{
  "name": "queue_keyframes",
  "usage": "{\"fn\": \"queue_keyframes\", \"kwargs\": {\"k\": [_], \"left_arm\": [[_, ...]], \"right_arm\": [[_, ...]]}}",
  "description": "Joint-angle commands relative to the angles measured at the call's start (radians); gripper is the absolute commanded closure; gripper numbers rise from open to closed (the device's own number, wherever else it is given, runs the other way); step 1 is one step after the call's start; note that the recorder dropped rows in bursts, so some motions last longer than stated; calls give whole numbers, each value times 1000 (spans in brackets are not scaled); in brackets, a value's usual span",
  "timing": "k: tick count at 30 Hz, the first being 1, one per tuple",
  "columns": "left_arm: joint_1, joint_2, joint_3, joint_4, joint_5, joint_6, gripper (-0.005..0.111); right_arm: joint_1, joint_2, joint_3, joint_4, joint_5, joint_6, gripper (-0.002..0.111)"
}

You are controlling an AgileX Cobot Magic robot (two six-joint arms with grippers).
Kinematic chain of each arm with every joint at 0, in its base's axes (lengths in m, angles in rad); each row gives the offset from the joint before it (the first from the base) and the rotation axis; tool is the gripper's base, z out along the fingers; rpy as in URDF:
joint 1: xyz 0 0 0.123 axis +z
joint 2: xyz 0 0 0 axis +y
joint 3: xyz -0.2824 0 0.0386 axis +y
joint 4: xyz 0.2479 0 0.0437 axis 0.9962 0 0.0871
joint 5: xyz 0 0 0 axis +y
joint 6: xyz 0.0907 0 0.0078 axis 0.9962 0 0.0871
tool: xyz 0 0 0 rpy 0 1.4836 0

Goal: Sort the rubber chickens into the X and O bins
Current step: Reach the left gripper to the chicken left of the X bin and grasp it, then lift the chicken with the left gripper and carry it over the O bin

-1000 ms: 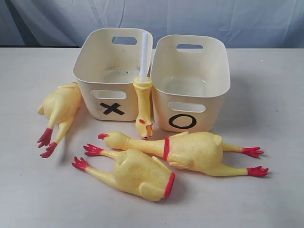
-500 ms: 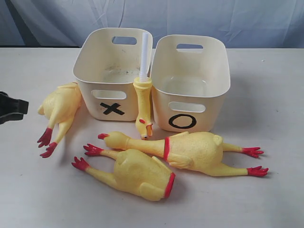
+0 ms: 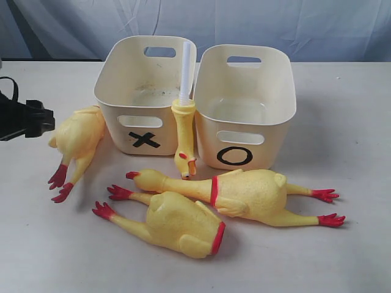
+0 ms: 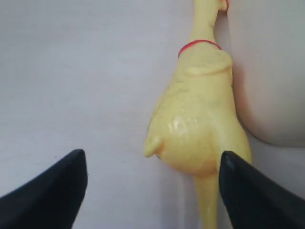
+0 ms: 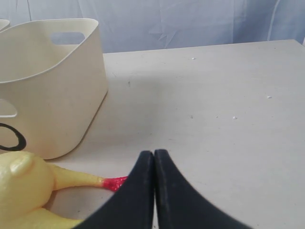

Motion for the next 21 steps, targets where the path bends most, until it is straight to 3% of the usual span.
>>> {"fn": "queue_keyframes", "kwargs": {"k": [1, 6, 8, 13, 17, 21], "left_arm": [[-7, 50, -36, -275, 103, 259, 34], [-7, 89, -53, -792, 188, 743, 34], [-7, 102, -53, -888, 181, 852, 34], [-7, 143, -57, -861, -11, 893, 34], [-7, 239, -78, -856, 78, 951, 34], [-7, 351, -80, -818, 77, 951, 34]], "right_arm": [[3, -6, 2, 1, -10, -1, 108], [3, -6, 2, 1, -10, -1, 108], [3, -6, 2, 1, -10, -1, 108], [3, -6, 2, 1, -7, -1, 108], [3, -6, 2, 1, -7, -1, 108], [3, -6, 2, 1, -7, -1, 108]]}}
